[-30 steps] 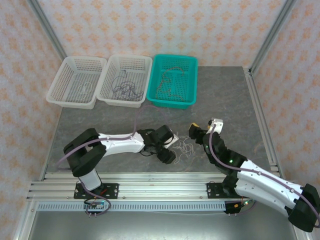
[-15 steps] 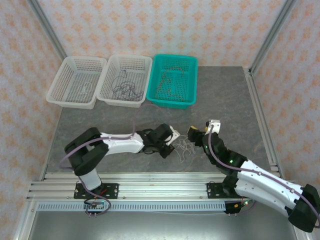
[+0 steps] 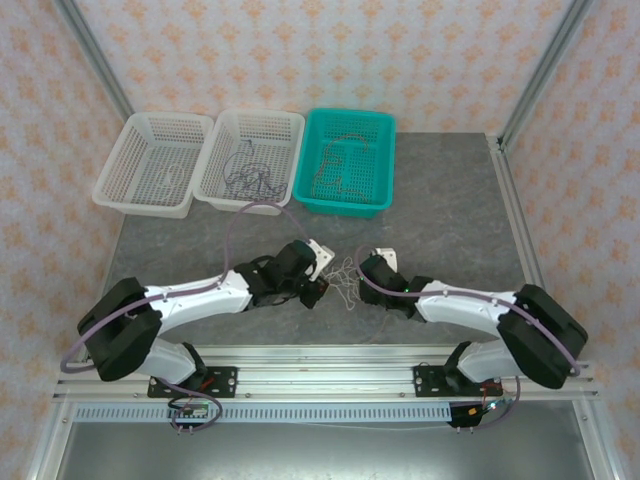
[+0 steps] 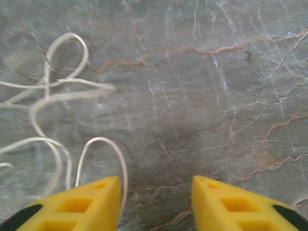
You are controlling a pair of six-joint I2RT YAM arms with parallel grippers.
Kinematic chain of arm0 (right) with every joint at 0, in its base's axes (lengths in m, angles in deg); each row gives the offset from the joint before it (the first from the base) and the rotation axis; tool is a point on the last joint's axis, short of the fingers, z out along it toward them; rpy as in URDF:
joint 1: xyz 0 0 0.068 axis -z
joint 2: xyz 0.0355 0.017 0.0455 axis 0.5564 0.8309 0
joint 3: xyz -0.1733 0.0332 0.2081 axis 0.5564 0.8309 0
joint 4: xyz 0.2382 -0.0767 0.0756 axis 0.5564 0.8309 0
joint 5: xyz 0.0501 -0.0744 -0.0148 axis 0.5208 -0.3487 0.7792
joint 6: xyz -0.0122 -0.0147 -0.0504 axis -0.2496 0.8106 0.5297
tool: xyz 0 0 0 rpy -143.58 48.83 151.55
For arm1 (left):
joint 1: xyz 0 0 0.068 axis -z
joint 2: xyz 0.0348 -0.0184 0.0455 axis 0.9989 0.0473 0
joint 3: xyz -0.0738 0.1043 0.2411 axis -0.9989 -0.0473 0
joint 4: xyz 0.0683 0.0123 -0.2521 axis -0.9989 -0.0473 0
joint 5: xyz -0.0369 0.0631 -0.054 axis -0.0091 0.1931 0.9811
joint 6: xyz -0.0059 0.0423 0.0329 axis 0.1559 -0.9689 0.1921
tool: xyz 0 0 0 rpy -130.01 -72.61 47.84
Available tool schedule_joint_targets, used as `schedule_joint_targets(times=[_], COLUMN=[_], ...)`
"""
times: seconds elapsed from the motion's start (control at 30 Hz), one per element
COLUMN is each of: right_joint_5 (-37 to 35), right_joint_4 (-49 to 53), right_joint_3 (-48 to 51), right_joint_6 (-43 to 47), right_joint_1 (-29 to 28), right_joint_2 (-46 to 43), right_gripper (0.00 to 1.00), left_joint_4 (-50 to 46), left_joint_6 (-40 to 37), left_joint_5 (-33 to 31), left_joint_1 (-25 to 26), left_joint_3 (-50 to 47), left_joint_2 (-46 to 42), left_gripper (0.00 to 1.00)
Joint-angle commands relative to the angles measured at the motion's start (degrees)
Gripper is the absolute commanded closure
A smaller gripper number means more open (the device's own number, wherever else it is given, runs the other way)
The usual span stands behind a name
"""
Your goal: Untangle the cables
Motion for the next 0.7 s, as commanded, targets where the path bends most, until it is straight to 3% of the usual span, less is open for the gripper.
schedule_joint_targets(times=[0.0,0.1,0.27,0.4,0.67], right_joint_5=[-5.3,-7.9,-10.7,-11.1,-13.6], right_joint_4=[0.6,1.2,3.5,7.4,18.1], right_joint_3=[0.2,1.6,4.7,7.0,4.6], right_joint_6=[-4.6,-6.9,-10.8,-15.2,-18.9], right_joint_1=[0.3,1.7,6.7,14.2,32.2], right_joint_2=[0.6,-1.1,-8.1,-16.9,-34.0], right_gripper=[0.82,1.00,1.00,1.00,1.00], left_joint_4=[-1.9,-6.0,-10.7,-16.7,-17.1], left_joint_6=[1.9,2.9,6.4,10.3,14.3], left_joint_5=[-6.1,-12.0,-20.5,-25.0,-23.6], left_joint_1=[-0.9,-1.8,-5.3,-11.6,-21.8], left_joint_3=[-1.3,-1.5,-3.8,-5.2,-11.1], left_joint_2=[-3.3,-4.8,-8.3,-10.3,-19.2], left_gripper=[1.00,1.00,1.00,1.00,1.00])
